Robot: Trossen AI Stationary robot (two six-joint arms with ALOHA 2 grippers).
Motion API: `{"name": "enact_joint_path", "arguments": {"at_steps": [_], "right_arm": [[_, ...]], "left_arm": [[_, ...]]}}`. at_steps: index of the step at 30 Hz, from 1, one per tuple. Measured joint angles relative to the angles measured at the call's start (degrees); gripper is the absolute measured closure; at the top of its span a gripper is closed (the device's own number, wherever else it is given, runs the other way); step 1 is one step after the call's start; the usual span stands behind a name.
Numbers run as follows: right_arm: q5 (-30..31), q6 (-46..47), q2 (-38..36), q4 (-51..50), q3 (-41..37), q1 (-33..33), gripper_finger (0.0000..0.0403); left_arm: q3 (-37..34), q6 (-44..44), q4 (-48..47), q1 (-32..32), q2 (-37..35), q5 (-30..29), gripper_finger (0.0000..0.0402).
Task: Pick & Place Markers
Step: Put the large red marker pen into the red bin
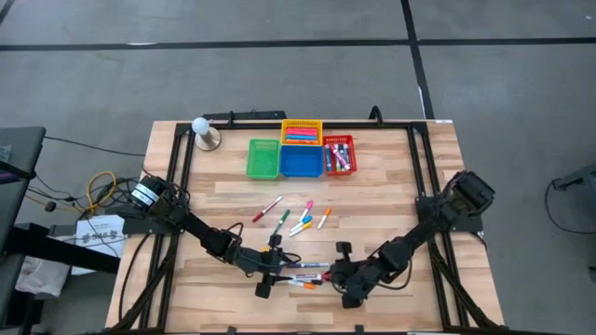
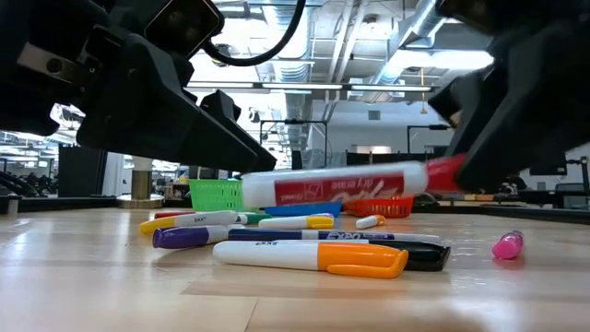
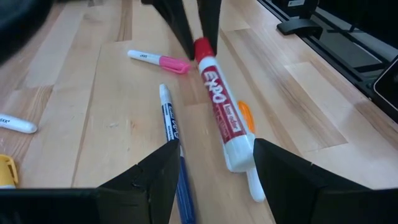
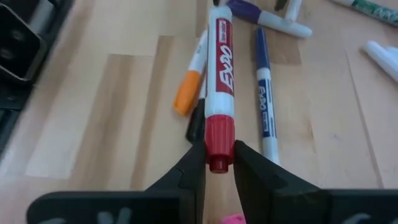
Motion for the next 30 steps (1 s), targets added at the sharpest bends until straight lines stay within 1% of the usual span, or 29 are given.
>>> {"name": "enact_joint_path", "arguments": {"at_steps": [10,12,14,17,21,25,30], "right_arm": [[1.35,1.21,-0.84,0.08,0.00,0.74,0.0343],[1.39,1.43,-0.84,0.09,0.00,0.75,0.0343],[1.44,1.46,-0.84,0.05,0.00,0.82,0.0343],[1.48,1.46,-0.84,0.09,0.02,0.82,0.0342],[1.56,1.46,-0.84,0.09,0.02,0.82,0.0342],[1.58,1.48,-0.84,0.28,0.02,0.80,0.0342],[1.82,1.64,-0.86,0.21,0.04,0.67,0.0342]], "left_arm": [[0.04,-0.66,0.01,0.01,0.00,-0.09,0.0197],[0.04,-3.36,-0.50,0.01,-0.03,-0.09,0.0197],[0.02,-6.33,-2.96,0.01,-1.10,-0.07,0.0197],[0.00,-9.19,-8.05,0.31,-5.63,-0.04,0.0197],[-0.20,-10.66,-14.62,0.40,-14.07,-0.86,0.0197],[-2.38,-10.75,-15.02,-0.25,-20.70,-2.08,0.0197],[-5.96,-12.05,-14.86,-0.91,-24.28,-3.56,0.0197]]}}
